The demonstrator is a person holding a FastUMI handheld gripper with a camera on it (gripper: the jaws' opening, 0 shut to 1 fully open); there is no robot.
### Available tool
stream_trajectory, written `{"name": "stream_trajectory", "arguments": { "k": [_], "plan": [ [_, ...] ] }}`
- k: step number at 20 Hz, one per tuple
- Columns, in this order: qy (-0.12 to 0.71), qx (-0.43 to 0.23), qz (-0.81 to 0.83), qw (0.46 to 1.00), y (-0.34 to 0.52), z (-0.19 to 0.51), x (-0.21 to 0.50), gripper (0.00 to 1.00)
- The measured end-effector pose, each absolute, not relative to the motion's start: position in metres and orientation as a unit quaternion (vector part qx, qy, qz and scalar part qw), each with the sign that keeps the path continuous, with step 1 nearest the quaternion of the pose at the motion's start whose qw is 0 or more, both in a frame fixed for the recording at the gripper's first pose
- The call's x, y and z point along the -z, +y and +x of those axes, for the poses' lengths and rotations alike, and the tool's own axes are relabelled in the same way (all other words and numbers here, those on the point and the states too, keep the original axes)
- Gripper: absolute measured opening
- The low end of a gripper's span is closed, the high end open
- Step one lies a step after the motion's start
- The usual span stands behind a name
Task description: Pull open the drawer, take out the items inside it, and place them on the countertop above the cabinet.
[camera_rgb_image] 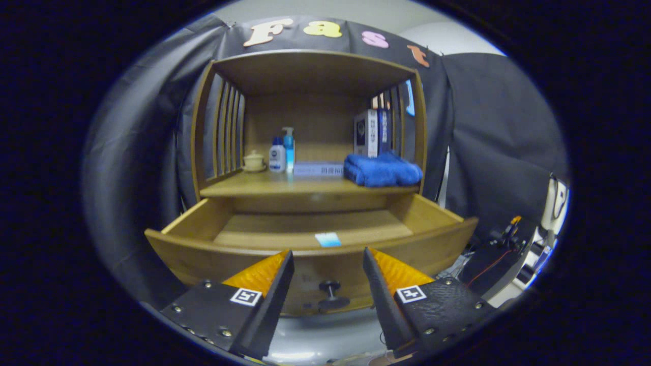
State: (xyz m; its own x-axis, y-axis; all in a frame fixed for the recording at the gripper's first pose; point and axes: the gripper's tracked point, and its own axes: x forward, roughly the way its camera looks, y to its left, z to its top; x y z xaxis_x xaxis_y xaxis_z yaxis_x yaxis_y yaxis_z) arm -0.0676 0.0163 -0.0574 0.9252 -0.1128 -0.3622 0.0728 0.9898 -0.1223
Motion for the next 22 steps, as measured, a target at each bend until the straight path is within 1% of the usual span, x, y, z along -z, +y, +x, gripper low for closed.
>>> {"name": "stream_trajectory", "arguments": {
  "k": [3, 5, 7, 9, 12, 14, 18, 22],
  "plan": [
    [0.178, 0.074, -0.063, 0.979, 0.016, -0.042, 0.031, 0.81],
    [0.178, 0.081, -0.060, 0.979, 0.019, -0.017, 0.020, 0.86],
    [0.195, 0.103, -0.054, 0.974, 0.016, 0.006, 0.017, 0.86],
    [0.243, 0.150, -0.059, 0.957, 0.004, 0.020, 0.023, 0.86],
    [0.312, 0.181, -0.058, 0.931, -0.009, 0.043, 0.045, 0.86],
    [0.358, 0.197, -0.041, 0.912, -0.010, 0.044, 0.060, 0.86],
    [0.429, 0.196, -0.020, 0.881, -0.011, 0.055, 0.097, 0.86],
    [0.517, 0.187, -0.036, 0.835, -0.009, 0.035, 0.138, 0.86]
  ]
}}
